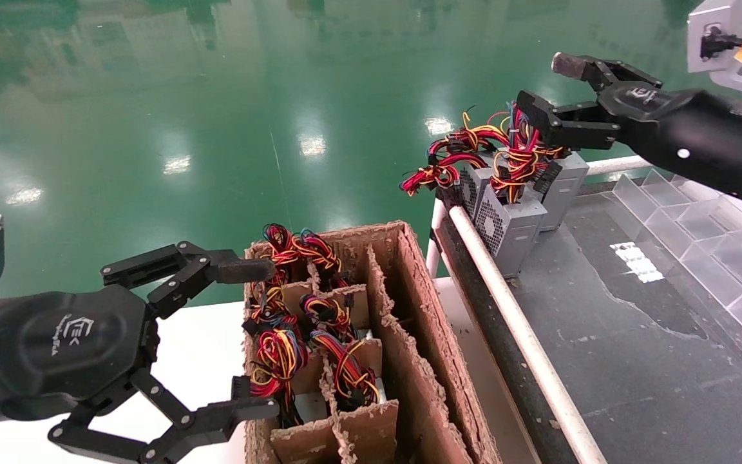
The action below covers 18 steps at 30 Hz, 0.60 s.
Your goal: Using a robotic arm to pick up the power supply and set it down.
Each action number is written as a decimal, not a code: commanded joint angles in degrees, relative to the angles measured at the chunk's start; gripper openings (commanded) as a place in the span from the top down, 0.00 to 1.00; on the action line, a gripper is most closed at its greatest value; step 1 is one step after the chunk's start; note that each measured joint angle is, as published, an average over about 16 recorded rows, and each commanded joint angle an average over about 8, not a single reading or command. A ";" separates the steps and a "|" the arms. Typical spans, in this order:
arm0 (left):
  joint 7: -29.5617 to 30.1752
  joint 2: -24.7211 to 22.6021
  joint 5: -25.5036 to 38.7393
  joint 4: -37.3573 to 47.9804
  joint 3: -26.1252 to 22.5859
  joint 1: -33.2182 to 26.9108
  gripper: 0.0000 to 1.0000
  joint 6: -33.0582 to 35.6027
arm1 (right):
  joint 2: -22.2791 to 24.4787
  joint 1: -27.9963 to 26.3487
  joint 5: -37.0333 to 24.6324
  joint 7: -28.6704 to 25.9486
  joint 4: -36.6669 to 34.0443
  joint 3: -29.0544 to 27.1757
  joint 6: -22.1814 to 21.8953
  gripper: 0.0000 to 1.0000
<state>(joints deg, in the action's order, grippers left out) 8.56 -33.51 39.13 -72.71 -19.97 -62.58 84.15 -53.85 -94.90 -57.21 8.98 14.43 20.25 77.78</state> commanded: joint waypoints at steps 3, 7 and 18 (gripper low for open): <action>0.00 0.00 0.00 0.00 0.00 0.00 0.00 0.00 | 1.58 2.79 1.28 -1.65 4.95 -0.35 0.66 0.00; 0.00 0.00 0.00 0.00 -0.01 0.00 0.00 0.00 | 3.13 5.55 2.56 -3.28 9.85 -0.70 1.32 0.00; -0.01 0.01 -0.01 0.00 -0.02 -0.01 0.00 0.00 | 7.48 13.24 6.10 -7.83 23.49 -1.68 3.14 0.00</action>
<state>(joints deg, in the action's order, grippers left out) 8.55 -33.51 39.12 -72.70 -19.98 -62.59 84.15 -46.38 -81.67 -51.12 1.15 37.90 18.57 80.92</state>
